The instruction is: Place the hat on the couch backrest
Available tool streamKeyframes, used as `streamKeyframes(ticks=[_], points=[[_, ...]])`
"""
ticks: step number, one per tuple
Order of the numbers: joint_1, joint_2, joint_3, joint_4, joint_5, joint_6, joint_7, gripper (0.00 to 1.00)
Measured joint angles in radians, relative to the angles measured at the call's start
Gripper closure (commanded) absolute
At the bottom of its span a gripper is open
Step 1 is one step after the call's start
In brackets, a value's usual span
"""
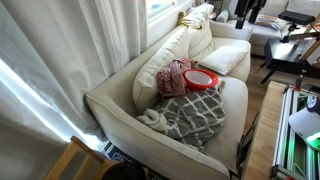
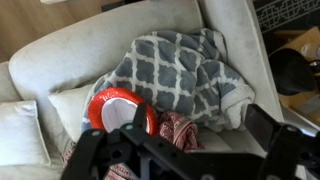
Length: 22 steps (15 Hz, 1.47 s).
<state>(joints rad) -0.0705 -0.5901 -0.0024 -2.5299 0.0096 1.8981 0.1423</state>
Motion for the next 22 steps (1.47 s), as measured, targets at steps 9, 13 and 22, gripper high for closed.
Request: streamKeyframes(ticks=[9, 13, 22], points=[[-0.017, 0.554, -0.012, 0.011, -0.012, 0.545, 0.008, 0.0], [-0.019, 0.769, -0.051, 0.051, -0.054, 0.754, 0.011, 0.0], [-0.008, 0.799, -0.057, 0.083, -0.055, 0.769, -0.008, 0.0]])
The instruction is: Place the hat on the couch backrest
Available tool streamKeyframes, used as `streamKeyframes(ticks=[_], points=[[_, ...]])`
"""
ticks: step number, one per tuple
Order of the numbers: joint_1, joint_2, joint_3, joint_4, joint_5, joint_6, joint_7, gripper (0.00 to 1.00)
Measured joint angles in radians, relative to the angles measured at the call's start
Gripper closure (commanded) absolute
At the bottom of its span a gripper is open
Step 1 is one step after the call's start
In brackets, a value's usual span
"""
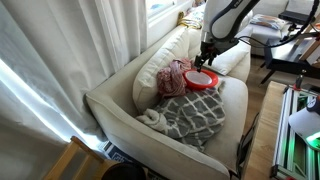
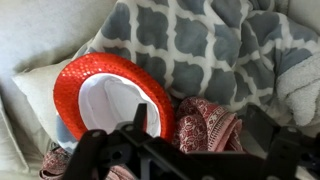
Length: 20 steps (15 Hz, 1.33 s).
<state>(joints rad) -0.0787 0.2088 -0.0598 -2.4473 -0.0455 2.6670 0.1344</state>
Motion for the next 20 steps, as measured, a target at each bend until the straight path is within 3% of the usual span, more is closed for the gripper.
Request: streamKeyframes(ticks=[10, 16, 17, 18, 20], points=[[-0.009, 0.328, 0.006, 0.235, 0.0, 0.071, -0.207, 0.0], [-0.075, 0.513, 0.024, 0.35, 0.002, 0.16, -0.291, 0.0], [-0.09, 0.537, 0.031, 0.366, 0.002, 0.172, -0.3, 0.05], [-0.103, 0.559, 0.037, 0.382, 0.002, 0.183, -0.306, 0.26], [-0.119, 0.597, 0.044, 0.414, 0.002, 0.201, -0.313, 0.3]])
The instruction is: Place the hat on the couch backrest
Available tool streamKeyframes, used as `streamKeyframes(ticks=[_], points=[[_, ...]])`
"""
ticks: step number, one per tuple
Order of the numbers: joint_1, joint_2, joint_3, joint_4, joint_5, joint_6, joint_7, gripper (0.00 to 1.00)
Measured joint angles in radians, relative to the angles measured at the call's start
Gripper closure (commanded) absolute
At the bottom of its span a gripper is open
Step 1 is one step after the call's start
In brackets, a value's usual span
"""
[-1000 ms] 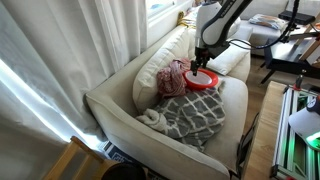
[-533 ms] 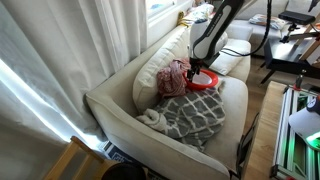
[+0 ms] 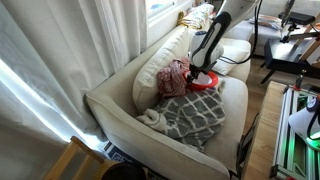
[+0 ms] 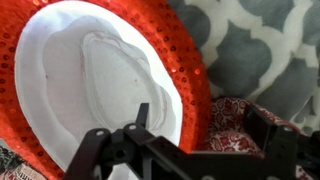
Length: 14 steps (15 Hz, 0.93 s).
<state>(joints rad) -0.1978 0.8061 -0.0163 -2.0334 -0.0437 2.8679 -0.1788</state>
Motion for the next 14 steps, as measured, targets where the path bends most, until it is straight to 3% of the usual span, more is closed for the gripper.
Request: streamKeyframes(ticks=[9, 14], points=[[-0.017, 0.066, 0.006, 0.086, 0.0, 0.011, -0.004, 1.0], [-0.018, 0.057, 0.003, 0.09, 0.0, 0.01, -0.003, 0.99]])
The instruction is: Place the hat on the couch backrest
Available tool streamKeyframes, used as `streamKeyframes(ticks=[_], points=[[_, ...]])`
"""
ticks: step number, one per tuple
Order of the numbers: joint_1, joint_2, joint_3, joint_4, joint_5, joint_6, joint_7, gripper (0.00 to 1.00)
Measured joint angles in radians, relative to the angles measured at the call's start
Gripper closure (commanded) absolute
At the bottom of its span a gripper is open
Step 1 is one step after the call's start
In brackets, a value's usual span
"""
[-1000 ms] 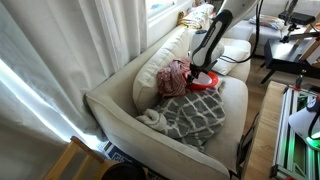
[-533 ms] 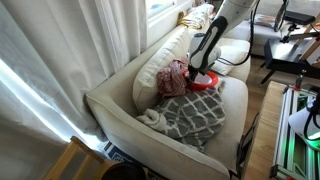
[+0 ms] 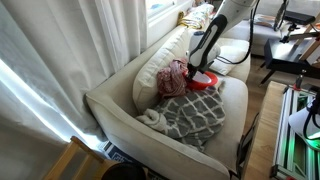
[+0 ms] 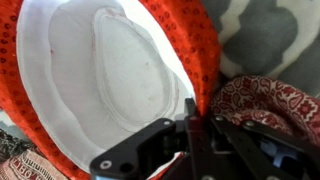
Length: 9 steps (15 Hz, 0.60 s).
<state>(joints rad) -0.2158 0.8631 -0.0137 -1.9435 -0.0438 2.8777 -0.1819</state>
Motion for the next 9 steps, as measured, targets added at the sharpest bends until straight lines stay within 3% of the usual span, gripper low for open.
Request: streamKeyframes(ticks=[3, 6, 9], points=[[0.0, -0.059, -0.013, -0.039, 0.0, 0.0, 0.002, 0.99], [0.0, -0.205, -0.017, -0.157, 0.0, -0.003, 0.0, 0.99], [-0.016, -0.376, 0.035, -0.295, 0.014, -0.027, -0.03, 0.99]])
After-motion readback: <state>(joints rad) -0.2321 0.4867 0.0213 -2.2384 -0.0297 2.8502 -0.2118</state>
